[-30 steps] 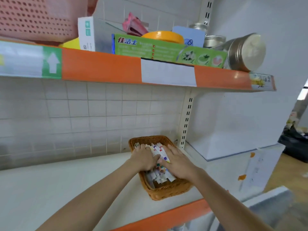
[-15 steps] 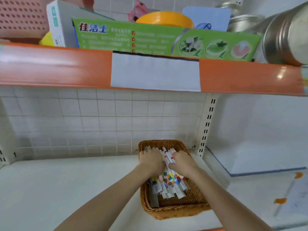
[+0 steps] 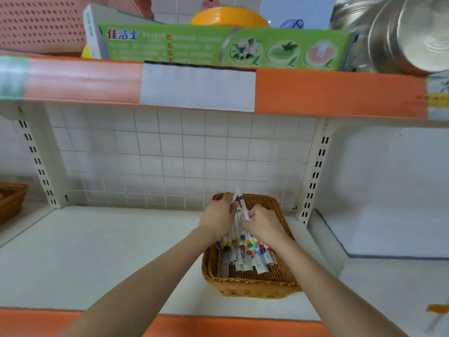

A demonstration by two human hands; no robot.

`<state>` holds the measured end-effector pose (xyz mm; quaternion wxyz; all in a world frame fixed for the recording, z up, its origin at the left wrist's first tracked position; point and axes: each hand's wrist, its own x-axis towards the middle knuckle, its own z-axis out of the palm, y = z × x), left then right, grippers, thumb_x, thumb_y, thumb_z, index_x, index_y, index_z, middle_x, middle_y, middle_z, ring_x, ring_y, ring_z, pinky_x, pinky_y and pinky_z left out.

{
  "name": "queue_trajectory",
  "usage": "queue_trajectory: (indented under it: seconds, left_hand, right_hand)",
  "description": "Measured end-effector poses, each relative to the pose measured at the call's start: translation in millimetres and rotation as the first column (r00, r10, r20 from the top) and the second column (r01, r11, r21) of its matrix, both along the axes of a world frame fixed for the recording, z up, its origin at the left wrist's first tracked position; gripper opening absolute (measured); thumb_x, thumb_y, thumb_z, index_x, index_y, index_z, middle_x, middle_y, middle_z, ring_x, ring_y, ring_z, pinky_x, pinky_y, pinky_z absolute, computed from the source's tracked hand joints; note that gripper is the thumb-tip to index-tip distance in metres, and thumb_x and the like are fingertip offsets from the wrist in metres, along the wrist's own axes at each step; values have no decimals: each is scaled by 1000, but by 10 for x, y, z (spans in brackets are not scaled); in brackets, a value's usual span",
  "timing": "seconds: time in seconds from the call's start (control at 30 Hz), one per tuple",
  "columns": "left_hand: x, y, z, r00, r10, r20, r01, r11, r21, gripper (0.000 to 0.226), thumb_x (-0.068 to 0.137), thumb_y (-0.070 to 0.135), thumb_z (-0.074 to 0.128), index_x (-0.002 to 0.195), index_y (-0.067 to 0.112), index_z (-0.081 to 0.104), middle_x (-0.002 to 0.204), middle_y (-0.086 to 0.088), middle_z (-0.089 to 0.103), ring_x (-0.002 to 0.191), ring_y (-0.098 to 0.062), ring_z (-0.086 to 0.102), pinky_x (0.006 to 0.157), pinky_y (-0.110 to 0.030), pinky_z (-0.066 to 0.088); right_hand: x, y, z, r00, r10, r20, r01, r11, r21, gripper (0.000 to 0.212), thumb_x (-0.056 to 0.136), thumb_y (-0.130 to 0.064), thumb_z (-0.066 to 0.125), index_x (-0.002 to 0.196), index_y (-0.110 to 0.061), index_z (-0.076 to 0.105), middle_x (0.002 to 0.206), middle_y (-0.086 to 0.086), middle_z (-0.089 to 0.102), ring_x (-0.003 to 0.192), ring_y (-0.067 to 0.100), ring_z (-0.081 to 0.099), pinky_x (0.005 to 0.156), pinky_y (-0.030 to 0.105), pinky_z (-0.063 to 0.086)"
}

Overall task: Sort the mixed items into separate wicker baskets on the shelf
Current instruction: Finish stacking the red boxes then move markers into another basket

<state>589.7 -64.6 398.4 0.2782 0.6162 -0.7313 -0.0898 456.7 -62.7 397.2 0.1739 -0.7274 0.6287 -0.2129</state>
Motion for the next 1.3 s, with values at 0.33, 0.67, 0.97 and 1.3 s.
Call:
queue_trajectory:
  seconds: [0.33, 0.67, 0.97, 1.3]
  left_hand:
    - [770, 592, 60, 947, 316, 56, -319, 946, 50, 32, 105, 25, 25, 102, 3, 48, 94, -17, 62, 77, -30, 54, 63, -35, 37]
    - [2187, 1398, -62, 851, 509, 128, -518, 854, 52, 31, 104, 25, 27, 116, 6, 48, 104, -15, 57, 81, -28, 49, 64, -33, 33]
    - [3617, 2095, -112, 845, 519, 130, -531, 842, 91, 27, 102, 20, 32, 111, 2, 51, 107, -21, 57, 98, -37, 55, 71, -37, 38]
    - [4701, 2328, -143, 821, 571, 32, -571, 816, 85, 28, 101, 11, 33, 125, 4, 46, 118, -21, 46, 101, -39, 51, 81, -40, 38]
  right_hand:
    - [707, 414, 167, 960, 254, 120, -259, 966, 24, 15, 90, -24, 55, 89, -12, 44, 77, 1, 47, 70, 20, 49, 57, 32, 34]
    - [2064, 963, 89, 911, 372, 177, -383, 923, 35, 19, 91, -21, 52, 77, -11, 45, 82, 6, 52, 72, 22, 49, 56, 30, 35]
    - [3473, 1579, -8, 893, 435, 116, -444, 894, 59, 21, 89, -26, 50, 107, -14, 54, 97, 11, 62, 84, 31, 62, 71, 34, 47]
    - [4689, 1665, -9, 870, 486, 79, -487, 873, -5, 28, 93, -21, 48, 120, -15, 50, 91, 6, 55, 83, 30, 60, 72, 38, 52]
